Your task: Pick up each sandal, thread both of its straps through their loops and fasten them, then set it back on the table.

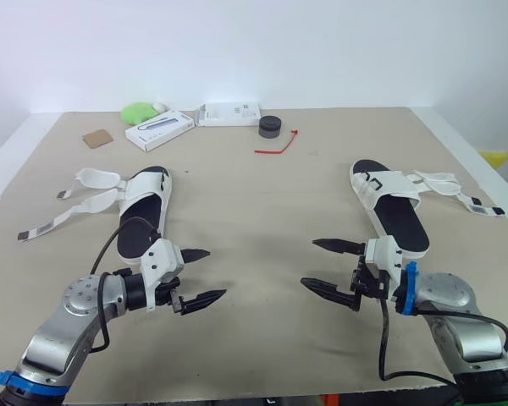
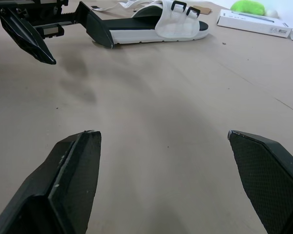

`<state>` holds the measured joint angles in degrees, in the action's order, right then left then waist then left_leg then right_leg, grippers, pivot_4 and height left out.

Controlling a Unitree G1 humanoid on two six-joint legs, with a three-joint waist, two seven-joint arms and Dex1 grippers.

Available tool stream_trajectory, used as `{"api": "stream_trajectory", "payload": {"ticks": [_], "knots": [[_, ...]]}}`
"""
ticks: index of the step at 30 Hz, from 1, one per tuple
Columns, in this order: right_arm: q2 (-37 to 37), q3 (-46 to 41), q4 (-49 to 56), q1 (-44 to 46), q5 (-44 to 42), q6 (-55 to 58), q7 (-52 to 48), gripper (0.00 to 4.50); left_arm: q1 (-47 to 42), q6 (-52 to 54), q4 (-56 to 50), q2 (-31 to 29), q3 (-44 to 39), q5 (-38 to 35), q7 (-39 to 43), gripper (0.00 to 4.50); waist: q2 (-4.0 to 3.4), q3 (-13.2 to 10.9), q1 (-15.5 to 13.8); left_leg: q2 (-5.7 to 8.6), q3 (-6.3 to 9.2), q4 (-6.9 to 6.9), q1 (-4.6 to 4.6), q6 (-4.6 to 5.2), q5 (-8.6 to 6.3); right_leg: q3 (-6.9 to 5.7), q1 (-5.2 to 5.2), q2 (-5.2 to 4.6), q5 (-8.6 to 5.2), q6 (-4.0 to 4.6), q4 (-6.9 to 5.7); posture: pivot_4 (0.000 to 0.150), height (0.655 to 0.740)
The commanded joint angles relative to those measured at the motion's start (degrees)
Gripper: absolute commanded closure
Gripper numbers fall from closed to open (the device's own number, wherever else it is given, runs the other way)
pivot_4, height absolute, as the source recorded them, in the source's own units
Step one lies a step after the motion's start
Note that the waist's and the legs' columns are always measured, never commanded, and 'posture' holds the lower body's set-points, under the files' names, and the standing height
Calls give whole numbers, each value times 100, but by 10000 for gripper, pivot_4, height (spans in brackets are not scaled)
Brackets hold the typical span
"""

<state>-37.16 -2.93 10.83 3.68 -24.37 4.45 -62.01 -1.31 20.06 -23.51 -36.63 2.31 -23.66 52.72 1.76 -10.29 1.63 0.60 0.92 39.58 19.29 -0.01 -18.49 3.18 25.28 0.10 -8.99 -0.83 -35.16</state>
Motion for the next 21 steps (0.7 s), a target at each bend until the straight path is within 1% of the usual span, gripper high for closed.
{"api": "stream_trajectory", "payload": {"ticks": [1, 7, 16, 19, 21], "knots": [[-18, -141, 193, -64, -157, -65, -34, 0, -101, -175, 1, 14, -55, -79, 81, 641, 0, 0, 0, 0, 0, 0, 0, 0, 0, 0, 0, 0, 0, 0, 0, 1500, 7400], [16, -217, 187, -180, -349, 161, 78, 0, -242, -559, 168, 94, 51, 46, 246, 641, 0, 0, -12, 1, -5, 0, 0, 0, 0, 6, 0, -1, 1, -2, 0, 1500, 7400], [32, -287, 234, -223, -487, 340, 197, 0, -247, -696, 246, 189, 61, 96, 242, 641, 0, 0, -15, 0, -40, 0, -2, 1, -1, 14, 1, 0, 3, -5, 0, 1500, 7400], [131, -486, 333, -185, -747, 626, 514, 0, -355, -697, 253, 269, 104, 94, 216, 641, 0, 0, -17, 0, -42, 0, -1, 2, -1, 16, 1, 0, 4, -6, 0, 1500, 7400], [252, -793, 350, -26, -919, 934, 1077, 0, -577, -537, 115, 374, 226, -74, 260, 641, 1, 0, -23, 1, -42, 1, -1, 1, -1, 17, 0, 0, 5, -9, 0, 1500, 7400]]}}
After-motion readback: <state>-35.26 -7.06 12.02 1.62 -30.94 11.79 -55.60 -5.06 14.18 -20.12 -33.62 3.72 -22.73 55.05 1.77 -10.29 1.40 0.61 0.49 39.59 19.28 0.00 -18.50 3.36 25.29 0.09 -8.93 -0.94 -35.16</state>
